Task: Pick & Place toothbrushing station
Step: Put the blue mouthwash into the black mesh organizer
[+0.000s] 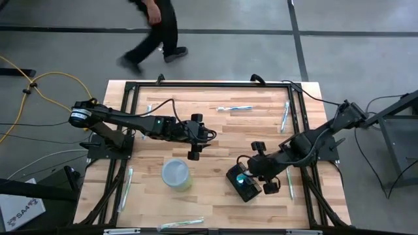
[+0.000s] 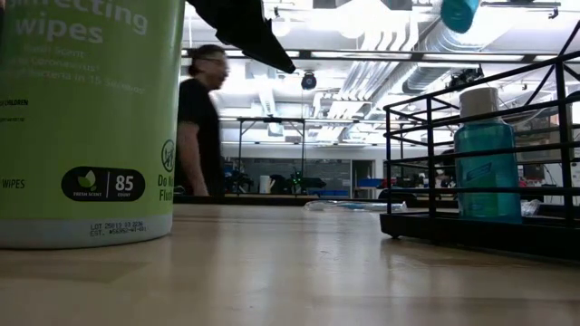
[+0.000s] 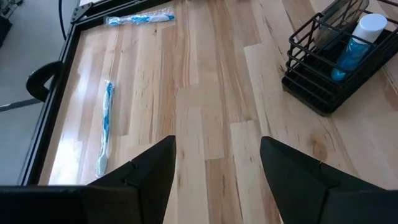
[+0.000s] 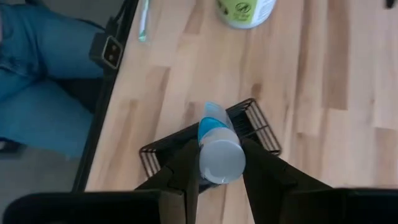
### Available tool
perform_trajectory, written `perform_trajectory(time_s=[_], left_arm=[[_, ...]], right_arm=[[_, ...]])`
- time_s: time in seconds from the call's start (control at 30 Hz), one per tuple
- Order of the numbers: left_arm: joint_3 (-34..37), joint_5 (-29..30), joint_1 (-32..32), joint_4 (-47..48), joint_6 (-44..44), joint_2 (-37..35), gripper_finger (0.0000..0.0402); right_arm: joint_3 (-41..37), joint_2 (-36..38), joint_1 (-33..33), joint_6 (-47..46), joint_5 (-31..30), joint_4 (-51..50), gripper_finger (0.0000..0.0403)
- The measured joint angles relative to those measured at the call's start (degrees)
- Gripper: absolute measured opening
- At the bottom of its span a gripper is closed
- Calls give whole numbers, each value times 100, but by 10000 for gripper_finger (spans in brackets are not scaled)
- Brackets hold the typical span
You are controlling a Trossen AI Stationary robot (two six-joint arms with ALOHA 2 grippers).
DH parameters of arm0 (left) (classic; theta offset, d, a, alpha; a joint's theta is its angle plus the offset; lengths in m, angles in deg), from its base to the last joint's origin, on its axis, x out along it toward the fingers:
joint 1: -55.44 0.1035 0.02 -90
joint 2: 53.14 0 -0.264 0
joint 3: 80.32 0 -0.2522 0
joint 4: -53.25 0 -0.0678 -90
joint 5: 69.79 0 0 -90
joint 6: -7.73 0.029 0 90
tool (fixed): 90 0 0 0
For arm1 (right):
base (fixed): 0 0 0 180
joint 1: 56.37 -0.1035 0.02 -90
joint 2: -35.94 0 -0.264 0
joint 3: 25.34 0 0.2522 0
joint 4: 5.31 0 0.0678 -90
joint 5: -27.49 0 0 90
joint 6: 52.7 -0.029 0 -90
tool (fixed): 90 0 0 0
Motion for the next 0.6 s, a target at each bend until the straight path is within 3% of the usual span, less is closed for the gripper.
perform_trajectory(time_s=[0.6], left_arm=[[0,-26,0,1,-429,0,226]], right_arm=[[3,-46,173,-368,813,-326,89]])
